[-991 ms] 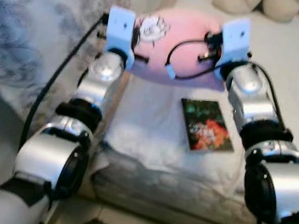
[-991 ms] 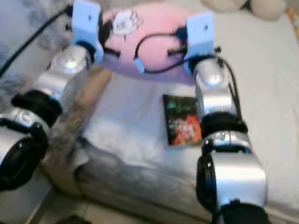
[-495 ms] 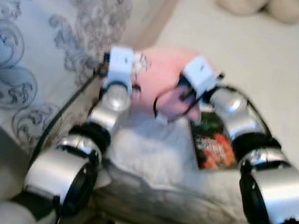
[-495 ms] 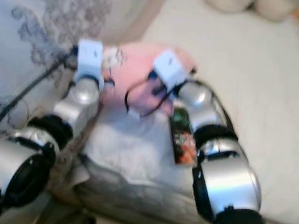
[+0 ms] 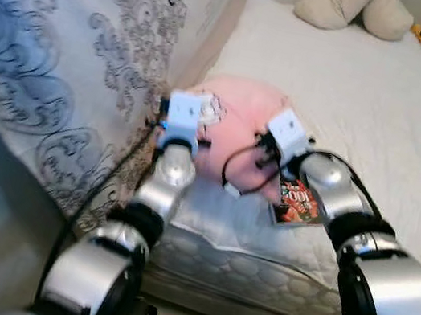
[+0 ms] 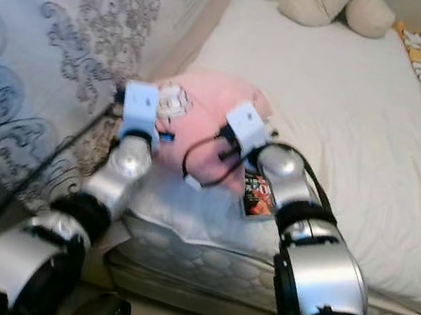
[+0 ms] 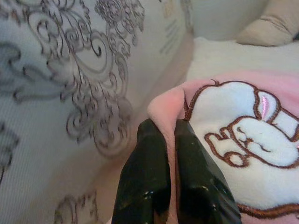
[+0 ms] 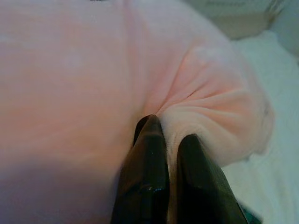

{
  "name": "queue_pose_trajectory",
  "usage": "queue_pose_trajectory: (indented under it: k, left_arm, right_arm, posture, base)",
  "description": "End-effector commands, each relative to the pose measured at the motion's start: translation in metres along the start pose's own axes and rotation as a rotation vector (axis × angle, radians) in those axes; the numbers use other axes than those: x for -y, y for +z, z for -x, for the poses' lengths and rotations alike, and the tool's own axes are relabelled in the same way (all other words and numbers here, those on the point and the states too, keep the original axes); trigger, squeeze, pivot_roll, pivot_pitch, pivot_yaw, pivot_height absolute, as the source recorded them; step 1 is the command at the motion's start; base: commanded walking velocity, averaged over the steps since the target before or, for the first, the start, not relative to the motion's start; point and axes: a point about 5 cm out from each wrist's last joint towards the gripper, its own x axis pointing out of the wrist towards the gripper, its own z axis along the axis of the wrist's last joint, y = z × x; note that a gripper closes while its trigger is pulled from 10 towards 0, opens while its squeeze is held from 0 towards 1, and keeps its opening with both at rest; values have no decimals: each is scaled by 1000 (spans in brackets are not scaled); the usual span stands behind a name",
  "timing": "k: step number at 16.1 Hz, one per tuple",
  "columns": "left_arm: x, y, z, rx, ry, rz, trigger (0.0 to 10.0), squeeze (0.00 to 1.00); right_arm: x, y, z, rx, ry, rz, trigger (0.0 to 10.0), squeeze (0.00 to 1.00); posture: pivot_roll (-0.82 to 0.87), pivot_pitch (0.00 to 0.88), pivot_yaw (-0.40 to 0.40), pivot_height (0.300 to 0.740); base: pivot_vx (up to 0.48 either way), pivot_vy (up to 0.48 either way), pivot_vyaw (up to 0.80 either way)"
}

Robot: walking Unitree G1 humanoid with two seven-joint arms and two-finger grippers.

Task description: Clean up the room

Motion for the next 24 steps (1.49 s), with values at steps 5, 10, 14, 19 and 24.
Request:
queue_pose_trajectory:
  k: [5, 10, 14, 19, 24]
  left_arm:
    - [23, -20, 13, -112, -166, 4, 10000, 0]
    - [26, 5, 3, -12, -231, -39, 10000, 1000]
    - [11, 49, -3, 280, -167, -221, 10000, 1000]
    - [11, 55, -2, 274, -217, -177, 10000, 1000]
    - [-24, 44, -36, 2, -278, -169, 10000, 0]
  right_arm:
    - [14, -31, 15, -115, -90, -144, 0, 0]
    - [25, -35, 20, -122, -216, -196, 10000, 1000]
    - [35, -24, 23, 5, -347, -277, 10000, 1000]
    - [44, -29, 30, 36, -437, -350, 10000, 1000]
    - [50, -34, 32, 86, -549, -779, 10000, 0]
  posture:
    - [-72, 0, 30, 704]
    - [-88, 0, 33, 704]
    - [-85, 0, 28, 704]
    - [-90, 0, 27, 704]
    - [-107, 0, 34, 704]
  base:
    - [0, 0, 0]
    - [0, 0, 0]
    - [0, 0, 0]
    - [0, 0, 0]
    - [0, 0, 0]
